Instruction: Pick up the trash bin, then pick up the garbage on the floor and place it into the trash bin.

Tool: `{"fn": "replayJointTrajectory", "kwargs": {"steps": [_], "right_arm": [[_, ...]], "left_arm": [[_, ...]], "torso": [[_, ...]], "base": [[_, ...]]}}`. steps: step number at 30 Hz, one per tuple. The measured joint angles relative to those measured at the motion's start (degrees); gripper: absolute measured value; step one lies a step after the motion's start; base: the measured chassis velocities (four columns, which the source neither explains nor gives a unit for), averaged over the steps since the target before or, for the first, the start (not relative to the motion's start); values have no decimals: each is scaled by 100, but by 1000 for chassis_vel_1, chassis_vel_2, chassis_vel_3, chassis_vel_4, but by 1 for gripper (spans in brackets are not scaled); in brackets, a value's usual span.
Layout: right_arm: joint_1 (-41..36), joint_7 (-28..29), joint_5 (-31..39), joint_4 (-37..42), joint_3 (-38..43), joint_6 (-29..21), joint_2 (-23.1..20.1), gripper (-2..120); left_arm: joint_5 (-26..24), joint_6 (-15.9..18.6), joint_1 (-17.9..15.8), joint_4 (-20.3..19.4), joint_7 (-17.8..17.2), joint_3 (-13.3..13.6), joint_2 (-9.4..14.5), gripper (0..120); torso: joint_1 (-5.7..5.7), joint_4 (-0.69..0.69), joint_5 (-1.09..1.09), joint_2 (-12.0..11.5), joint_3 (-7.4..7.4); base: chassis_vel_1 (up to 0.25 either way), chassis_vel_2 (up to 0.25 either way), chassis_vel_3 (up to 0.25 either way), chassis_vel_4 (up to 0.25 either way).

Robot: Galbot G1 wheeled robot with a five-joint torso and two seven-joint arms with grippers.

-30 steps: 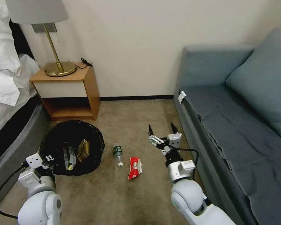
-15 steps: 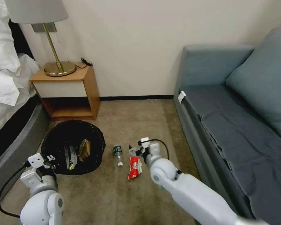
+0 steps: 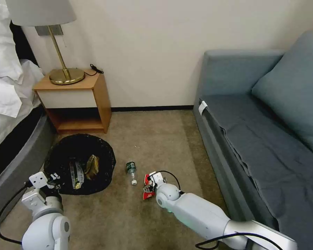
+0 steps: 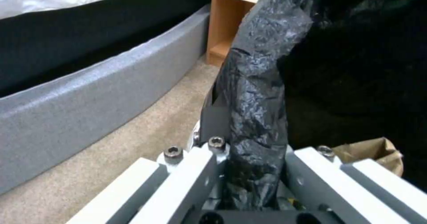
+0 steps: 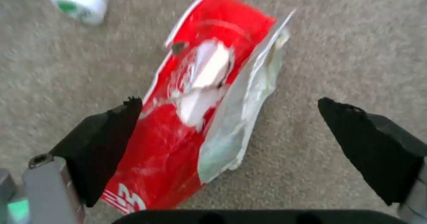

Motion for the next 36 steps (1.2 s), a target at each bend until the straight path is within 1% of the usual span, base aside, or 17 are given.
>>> {"fn": "replayJointTrajectory", "kwargs": {"steps": [8,16,17,18,19,21,22,23,27,28,30,31,32,34,35,36], "right_arm": [[-12,-260,-386,-519,-13,255,206,100],[-89,-282,-507,-567,26,389,201,100],[-103,-288,-532,-554,29,428,187,99],[-116,-300,-550,-549,36,466,174,95],[-116,-300,-550,-549,36,466,174,95],[-138,-327,-565,-545,45,545,153,88],[-149,-360,-566,-533,52,571,136,82],[-149,-360,-566,-533,52,571,136,82],[-187,-446,-576,-509,77,668,105,64],[-187,-446,-576,-509,77,668,105,64],[-201,-477,-580,-482,85,701,84,54],[-204,-486,-580,-467,87,709,73,51],[-204,-486,-580,-467,87,709,73,51],[-208,-508,-580,-427,90,745,39,39],[-208,-508,-580,-427,90,745,39,39],[-208,-519,-580,-417,95,759,30,34]], "left_arm": [[15,-8,16,-9,0,-1,1,2],[25,-34,9,39,0,-1,1,2],[25,-34,3,41,0,-1,1,2],[25,-34,-7,44,0,-1,1,2],[25,-34,-7,44,0,-1,1,2],[25,-34,-18,50,0,0,1,2],[25,-34,-21,52,0,1,1,2],[25,-34,-21,52,0,1,1,2],[26,-33,-29,70,3,5,1,2],[26,-33,-29,70,3,5,1,2],[34,-28,-41,85,3,9,1,2],[36,-24,-43,87,3,12,1,2],[36,-24,-43,87,3,12,1,2],[49,-20,-56,92,5,19,1,2],[49,-20,-56,92,5,19,1,2],[55,-19,-59,94,5,21,1,2]], "torso": [[0,0,1,0,0],[0,1,1,0,0],[0,0,1,0,0],[0,0,1,0,0],[0,0,1,0,0],[0,0,1,0,0],[0,0,1,0,0],[0,0,1,0,0],[0,0,1,0,0],[0,0,1,0,0],[0,0,1,0,0],[0,0,1,0,0],[0,0,1,0,0],[0,0,1,0,0],[0,0,1,0,0],[0,0,1,0,0]], "base": [[0,0,0,0],[0,0,0,0],[0,0,0,0],[0,0,0,0],[0,0,0,0],[0,0,0,0],[0,0,0,0],[0,0,0,0],[0,0,0,0],[0,0,0,0],[0,0,0,0],[0,0,0,0],[0,0,0,0],[0,0,0,0],[0,0,0,0],[0,0,0,0]]}}
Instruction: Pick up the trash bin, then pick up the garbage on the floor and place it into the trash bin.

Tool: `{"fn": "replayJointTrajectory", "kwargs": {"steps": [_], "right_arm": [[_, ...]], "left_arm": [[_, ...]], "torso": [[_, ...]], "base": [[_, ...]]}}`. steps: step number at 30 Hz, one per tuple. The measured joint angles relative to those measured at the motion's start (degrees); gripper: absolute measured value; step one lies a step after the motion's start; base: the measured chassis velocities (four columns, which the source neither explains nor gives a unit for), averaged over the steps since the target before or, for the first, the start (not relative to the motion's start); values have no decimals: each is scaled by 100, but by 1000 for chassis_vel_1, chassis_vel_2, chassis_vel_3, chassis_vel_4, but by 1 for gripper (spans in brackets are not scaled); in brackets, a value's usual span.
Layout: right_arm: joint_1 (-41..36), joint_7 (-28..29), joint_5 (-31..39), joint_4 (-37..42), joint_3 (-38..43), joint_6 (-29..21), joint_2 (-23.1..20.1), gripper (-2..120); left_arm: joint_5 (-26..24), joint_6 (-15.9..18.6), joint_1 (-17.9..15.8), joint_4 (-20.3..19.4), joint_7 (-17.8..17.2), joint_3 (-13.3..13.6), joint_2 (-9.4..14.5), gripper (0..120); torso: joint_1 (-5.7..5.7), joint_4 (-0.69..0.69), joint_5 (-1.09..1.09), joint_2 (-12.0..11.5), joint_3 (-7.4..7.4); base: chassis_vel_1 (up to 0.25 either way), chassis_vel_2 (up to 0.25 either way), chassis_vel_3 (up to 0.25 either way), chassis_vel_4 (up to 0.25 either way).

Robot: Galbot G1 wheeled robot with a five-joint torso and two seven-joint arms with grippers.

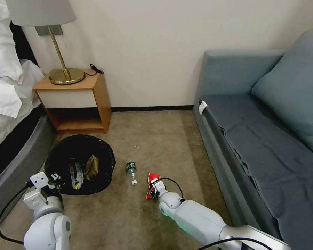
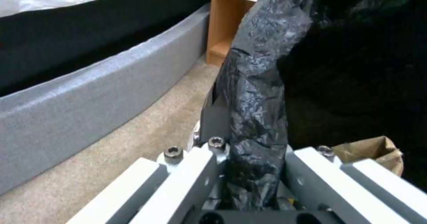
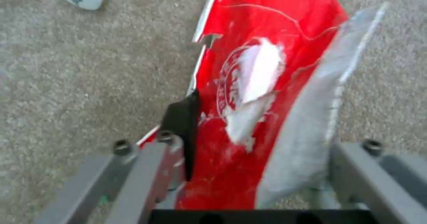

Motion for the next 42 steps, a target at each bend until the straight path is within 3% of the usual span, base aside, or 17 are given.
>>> {"fn": "replayJointTrajectory", "kwargs": {"steps": [9,25,33,40,42], "right_arm": [[-18,-52,-1,90,17,115,-51,0],[-10,205,178,1120,206,171,-567,0],[142,462,297,2465,510,273,-1146,0],[353,576,319,3029,795,313,-1222,0],[485,694,555,3560,896,287,-1210,0]], "left_arm": [[37,21,-19,2,12,21,0,2],[36,62,-29,-3,13,57,0,2],[23,156,-17,11,13,131,0,2],[27,165,9,39,12,184,0,2],[30,171,25,62,11,226,0,2]], "torso": [[0,0,0,0,0],[0,0,0,0,0],[0,-1,0,0,0],[0,0,0,0,0],[0,-2,0,0,0]], "base": [[0,0,0,0],[0,0,0,0],[0,0,0,0],[0,0,0,0],[0,0,0,0]]}}
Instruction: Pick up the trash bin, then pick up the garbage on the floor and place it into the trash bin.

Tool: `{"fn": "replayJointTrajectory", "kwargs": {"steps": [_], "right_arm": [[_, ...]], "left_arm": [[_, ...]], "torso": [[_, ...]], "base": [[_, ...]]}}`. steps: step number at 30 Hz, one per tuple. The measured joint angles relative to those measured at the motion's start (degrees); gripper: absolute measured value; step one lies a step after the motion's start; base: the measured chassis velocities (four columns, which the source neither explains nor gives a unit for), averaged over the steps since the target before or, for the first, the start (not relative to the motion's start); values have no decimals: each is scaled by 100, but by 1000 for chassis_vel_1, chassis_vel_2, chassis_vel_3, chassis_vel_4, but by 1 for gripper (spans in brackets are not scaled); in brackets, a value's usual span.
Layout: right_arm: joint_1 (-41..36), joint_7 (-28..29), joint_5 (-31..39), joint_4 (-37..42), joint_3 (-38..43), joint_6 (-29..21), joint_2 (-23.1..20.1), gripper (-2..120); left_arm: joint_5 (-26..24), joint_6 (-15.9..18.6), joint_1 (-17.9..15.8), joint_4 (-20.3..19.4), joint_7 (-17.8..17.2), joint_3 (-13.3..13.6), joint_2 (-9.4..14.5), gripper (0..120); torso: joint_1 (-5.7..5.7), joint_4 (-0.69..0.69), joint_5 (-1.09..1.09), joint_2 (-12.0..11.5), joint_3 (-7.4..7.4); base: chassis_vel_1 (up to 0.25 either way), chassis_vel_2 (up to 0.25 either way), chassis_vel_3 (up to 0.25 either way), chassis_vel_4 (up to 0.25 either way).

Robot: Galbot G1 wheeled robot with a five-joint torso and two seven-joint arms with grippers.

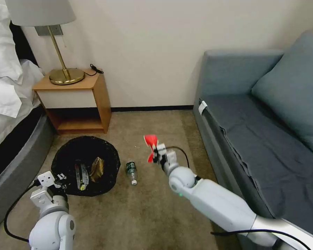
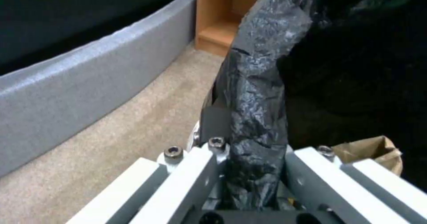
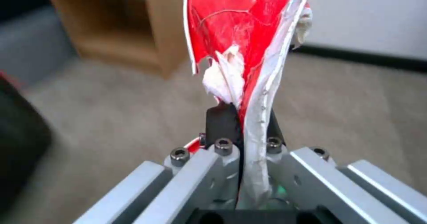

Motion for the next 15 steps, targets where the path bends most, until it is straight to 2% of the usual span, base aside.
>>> {"fn": "replayJointTrajectory", "kwargs": {"steps": [6,11,15], "right_arm": [[144,297,505,1094,-137,-198,324,0],[156,477,760,1490,-470,-329,594,0],[121,561,731,1405,-855,-331,751,0]], "left_arm": [[52,7,16,65,-3,90,0,2],[131,11,4,107,-1,141,0,2],[182,15,-4,111,0,189,0,2]], "torso": [[0,3,0,0,-1],[0,2,-1,0,-1],[0,2,-1,0,0]], "base": [[0,0,0,0],[0,0,0,0],[0,0,0,0]]}}
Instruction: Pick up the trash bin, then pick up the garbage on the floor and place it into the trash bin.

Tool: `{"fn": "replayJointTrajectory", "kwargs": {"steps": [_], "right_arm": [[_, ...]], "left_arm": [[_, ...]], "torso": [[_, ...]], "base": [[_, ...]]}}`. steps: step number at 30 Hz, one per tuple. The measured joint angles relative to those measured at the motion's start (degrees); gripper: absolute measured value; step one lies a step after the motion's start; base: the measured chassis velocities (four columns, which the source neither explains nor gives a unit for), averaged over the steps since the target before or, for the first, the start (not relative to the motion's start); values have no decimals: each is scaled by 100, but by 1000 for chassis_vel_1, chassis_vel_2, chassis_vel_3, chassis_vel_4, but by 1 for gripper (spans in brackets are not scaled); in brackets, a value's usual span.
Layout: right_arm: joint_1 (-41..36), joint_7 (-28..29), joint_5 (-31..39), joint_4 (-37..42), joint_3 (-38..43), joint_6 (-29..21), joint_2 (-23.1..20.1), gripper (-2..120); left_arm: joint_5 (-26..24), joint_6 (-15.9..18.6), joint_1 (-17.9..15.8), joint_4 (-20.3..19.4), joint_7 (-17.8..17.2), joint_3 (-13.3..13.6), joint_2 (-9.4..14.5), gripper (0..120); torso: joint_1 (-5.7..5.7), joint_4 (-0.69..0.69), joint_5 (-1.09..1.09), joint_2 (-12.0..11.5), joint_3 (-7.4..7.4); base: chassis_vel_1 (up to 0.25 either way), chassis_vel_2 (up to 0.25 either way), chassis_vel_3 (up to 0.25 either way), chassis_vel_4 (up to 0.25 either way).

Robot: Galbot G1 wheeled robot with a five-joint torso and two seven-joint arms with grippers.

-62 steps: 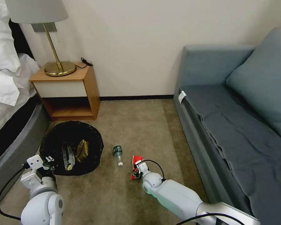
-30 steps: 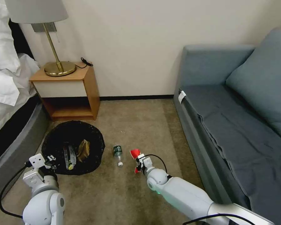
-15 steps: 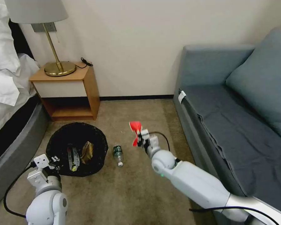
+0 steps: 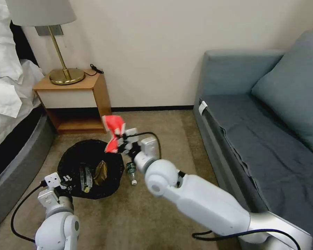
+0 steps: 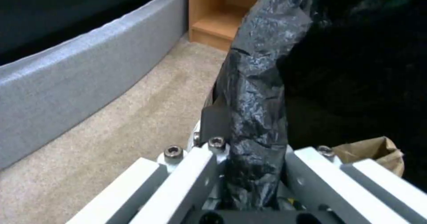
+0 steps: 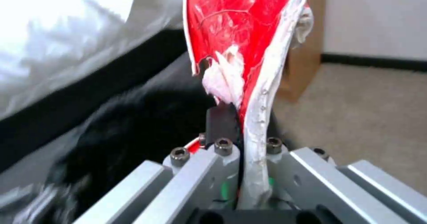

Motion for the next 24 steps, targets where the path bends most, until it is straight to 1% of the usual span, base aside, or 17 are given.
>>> {"fn": "replayJointTrajectory", "kwargs": {"steps": [3,9,11,12,13,15,16,19,20,24], "right_arm": [[-45,25,-62,-107,-211,21,77,0],[-66,126,-284,-615,-671,107,315,0],[-45,140,-266,-730,-745,105,405,4],[-45,140,-266,-730,-745,105,405,4],[-30,155,-233,-787,-779,92,466,11],[-18,165,-218,-830,-812,75,523,20],[-18,165,-218,-830,-812,75,523,20],[-1,166,-220,-830,-835,43,524,34],[-1,166,-220,-830,-835,43,524,34],[16,166,-226,-830,-843,26,492,52]], "left_arm": [[19,9,-12,0,0,15,0,2],[31,27,-1,-55,0,73,0,2],[27,36,16,-94,-2,93,0,2],[27,36,16,-94,-2,93,0,2],[22,40,23,-111,-2,104,0,2],[18,50,25,-129,-3,103,0,2],[18,50,25,-129,-3,103,0,2],[14,52,28,-138,-3,103,0,2],[14,52,28,-138,-3,103,0,2],[11,52,26,-139,-2,125,0,2]], "torso": [[0,0,0,0,0],[0,0,0,0,0],[0,0,1,0,0],[0,0,1,0,0],[0,0,1,0,0],[0,0,1,0,0],[0,0,1,0,0],[0,0,1,0,0],[0,0,1,0,0],[0,0,1,0,0]], "base": [[0,0,0,0],[0,0,0,0],[0,0,0,0],[0,0,0,0],[0,0,0,0],[0,0,0,0],[0,0,0,0],[0,0,0,0],[0,0,0,0],[0,0,0,0]]}}
